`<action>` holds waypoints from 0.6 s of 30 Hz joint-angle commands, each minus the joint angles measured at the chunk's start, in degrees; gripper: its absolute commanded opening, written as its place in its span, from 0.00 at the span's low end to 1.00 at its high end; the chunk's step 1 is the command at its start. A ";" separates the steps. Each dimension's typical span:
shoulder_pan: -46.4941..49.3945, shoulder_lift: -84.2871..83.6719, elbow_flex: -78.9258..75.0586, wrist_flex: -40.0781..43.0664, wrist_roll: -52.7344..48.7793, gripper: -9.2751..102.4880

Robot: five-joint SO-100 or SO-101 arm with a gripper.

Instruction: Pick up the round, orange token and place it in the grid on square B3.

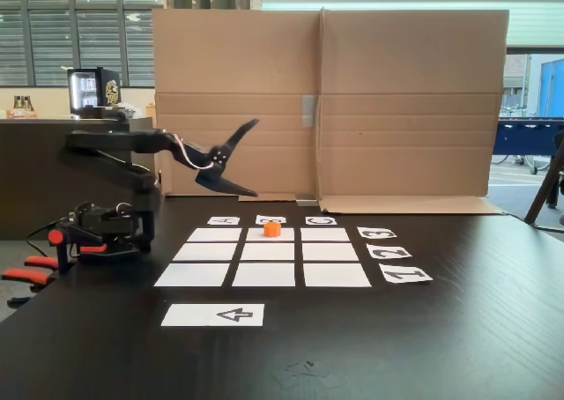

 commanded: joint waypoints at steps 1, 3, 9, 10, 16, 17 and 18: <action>18.98 9.76 0.97 0.88 -1.49 0.32; 34.01 12.22 2.11 1.76 -1.49 0.07; 68.91 11.95 10.63 -2.46 -1.41 0.07; 72.51 11.87 10.90 -1.67 -1.76 0.07; 79.28 11.78 10.90 3.16 -2.11 0.08; 79.19 11.78 10.90 3.25 -2.02 0.08; 79.28 11.78 10.90 3.34 -1.93 0.08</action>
